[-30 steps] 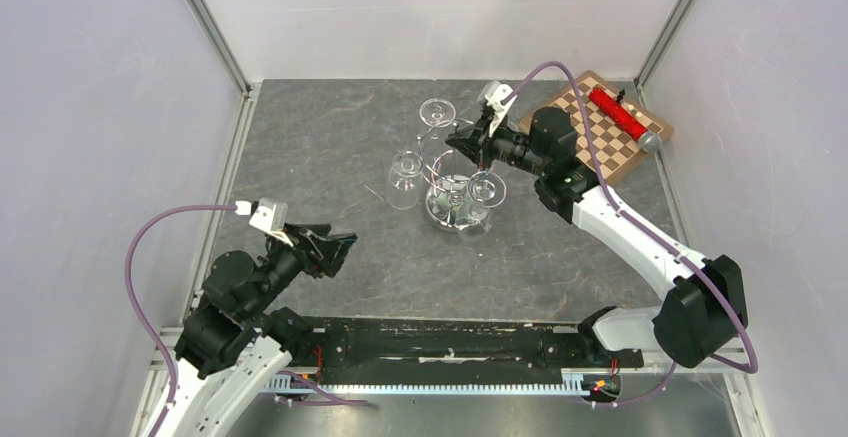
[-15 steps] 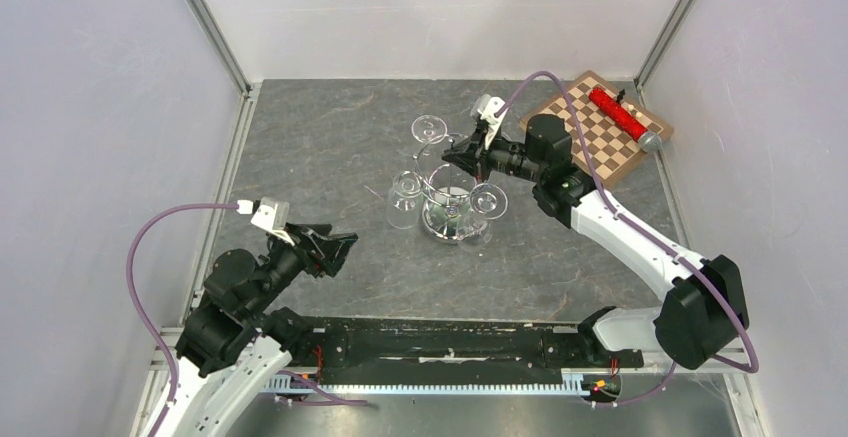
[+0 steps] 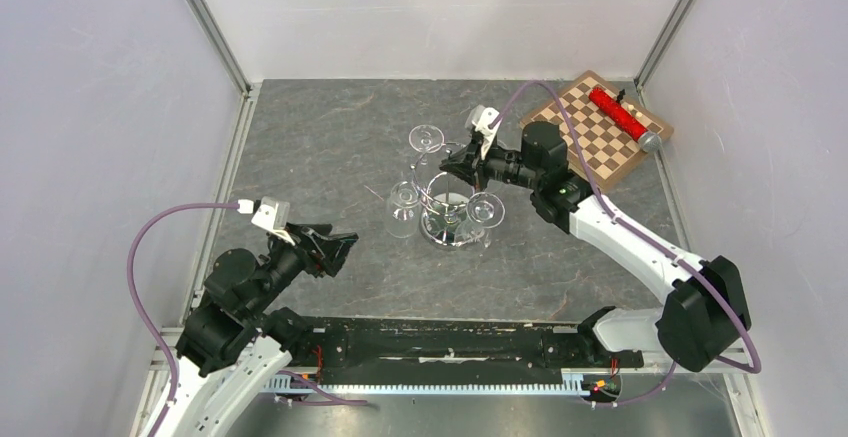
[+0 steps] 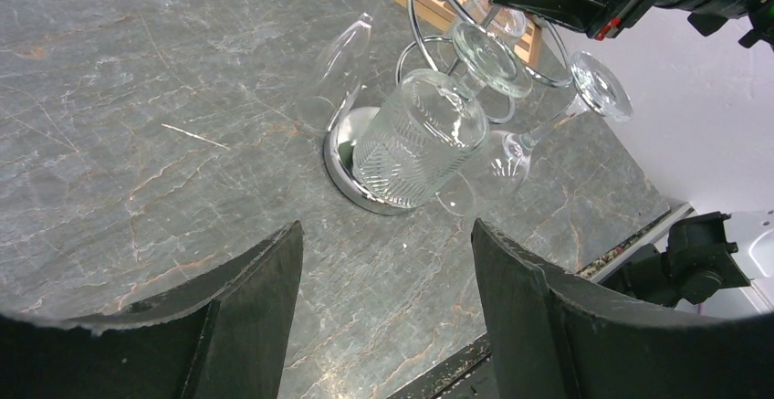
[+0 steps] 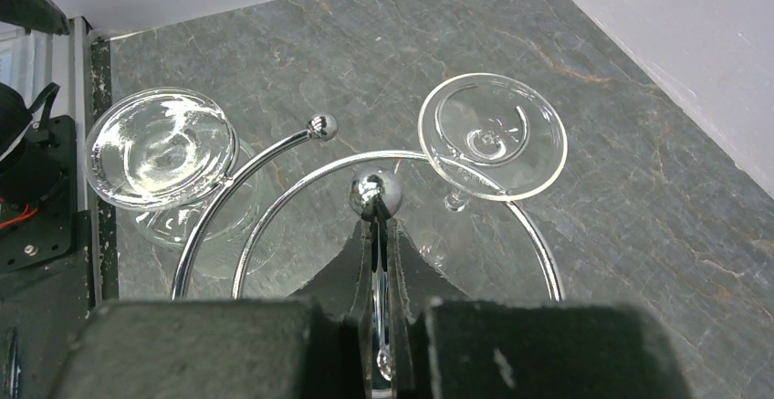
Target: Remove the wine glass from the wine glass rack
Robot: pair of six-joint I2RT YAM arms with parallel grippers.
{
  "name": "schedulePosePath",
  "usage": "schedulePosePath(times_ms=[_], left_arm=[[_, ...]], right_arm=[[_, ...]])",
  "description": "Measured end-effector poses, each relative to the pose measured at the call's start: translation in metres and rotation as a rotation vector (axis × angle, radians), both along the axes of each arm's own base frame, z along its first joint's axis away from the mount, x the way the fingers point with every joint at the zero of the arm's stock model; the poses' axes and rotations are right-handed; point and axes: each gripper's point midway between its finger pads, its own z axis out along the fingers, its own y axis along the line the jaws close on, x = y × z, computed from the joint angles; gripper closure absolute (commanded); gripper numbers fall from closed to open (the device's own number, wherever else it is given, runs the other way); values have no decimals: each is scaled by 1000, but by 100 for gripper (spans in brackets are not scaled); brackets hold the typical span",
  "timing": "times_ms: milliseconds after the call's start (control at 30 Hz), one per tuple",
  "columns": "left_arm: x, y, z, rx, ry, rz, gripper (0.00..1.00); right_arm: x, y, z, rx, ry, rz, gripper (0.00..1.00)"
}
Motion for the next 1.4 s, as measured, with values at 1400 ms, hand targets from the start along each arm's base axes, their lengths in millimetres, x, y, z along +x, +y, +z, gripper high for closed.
schedulePosePath(times_ms=[1400], left_arm=[[-2,-3,0,-1,3,-18,26]], right_arm=[[-2,-4,24,77,-172,-59,74]])
